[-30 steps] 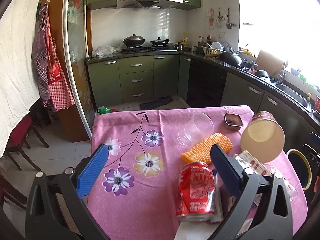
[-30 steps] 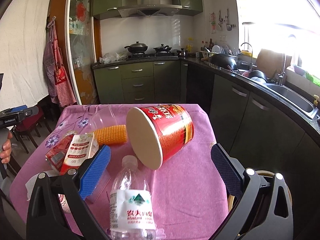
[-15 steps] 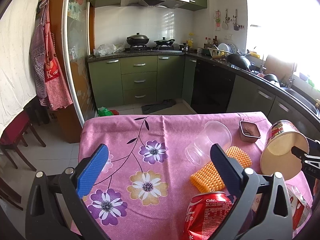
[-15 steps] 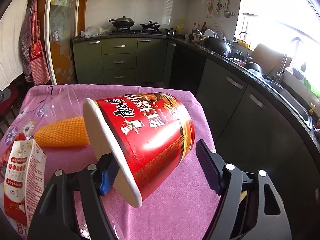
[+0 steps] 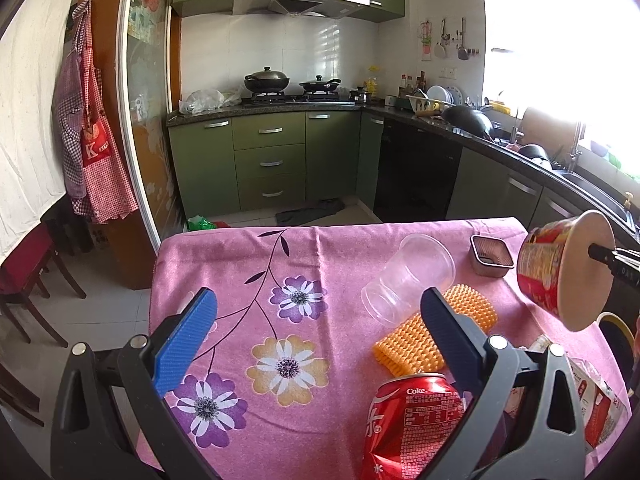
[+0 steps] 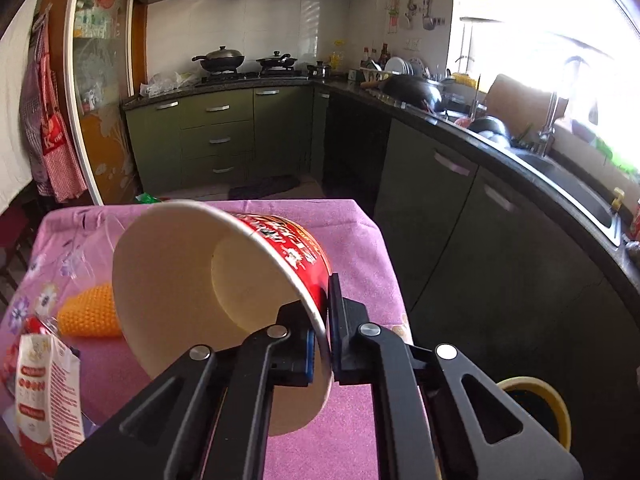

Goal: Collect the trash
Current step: 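Carry the noodle cup over the yellow-rimmed bin and open the right gripper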

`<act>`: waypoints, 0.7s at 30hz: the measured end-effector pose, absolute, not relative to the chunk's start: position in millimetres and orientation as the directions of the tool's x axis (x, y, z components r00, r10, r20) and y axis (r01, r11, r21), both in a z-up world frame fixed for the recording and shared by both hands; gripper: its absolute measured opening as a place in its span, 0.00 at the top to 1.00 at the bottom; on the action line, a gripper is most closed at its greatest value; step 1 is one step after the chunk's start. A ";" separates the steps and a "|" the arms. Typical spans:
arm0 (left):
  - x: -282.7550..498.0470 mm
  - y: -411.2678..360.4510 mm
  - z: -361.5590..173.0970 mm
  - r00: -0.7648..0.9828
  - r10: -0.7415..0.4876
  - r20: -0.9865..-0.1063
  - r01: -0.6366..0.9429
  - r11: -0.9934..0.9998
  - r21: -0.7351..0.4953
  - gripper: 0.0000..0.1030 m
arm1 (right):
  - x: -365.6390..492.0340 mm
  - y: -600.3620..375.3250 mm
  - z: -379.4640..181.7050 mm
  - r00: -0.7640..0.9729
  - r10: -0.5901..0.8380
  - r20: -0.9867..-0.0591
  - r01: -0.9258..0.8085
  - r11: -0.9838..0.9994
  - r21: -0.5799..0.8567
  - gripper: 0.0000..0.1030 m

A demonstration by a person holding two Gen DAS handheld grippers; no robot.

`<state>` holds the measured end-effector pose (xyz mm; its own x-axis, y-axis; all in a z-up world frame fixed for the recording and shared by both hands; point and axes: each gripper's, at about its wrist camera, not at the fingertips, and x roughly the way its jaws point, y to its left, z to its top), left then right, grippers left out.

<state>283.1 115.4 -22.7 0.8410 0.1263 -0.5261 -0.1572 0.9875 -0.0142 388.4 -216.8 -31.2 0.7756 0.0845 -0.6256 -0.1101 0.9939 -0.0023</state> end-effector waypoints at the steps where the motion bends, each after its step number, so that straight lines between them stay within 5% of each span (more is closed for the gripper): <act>1: 281.8 115.7 -21.9 0.844 0.126 -0.522 -0.158 0.987 -0.017 0.06 | 390.5 -225.3 -25.5 0.767 0.101 -0.634 -0.108 0.994 0.028 0.95; 12: 273.4 116.9 -11.8 0.864 0.098 -0.494 -0.137 0.989 -0.045 0.06 | 343.0 -396.5 27.5 0.569 0.044 -0.821 0.087 0.990 0.113 0.95; 21: 270.5 107.8 -11.5 0.869 0.076 -0.489 -0.106 0.994 -0.035 0.06 | 313.2 -510.1 -53.4 0.290 0.013 -0.957 0.312 0.944 0.107 0.94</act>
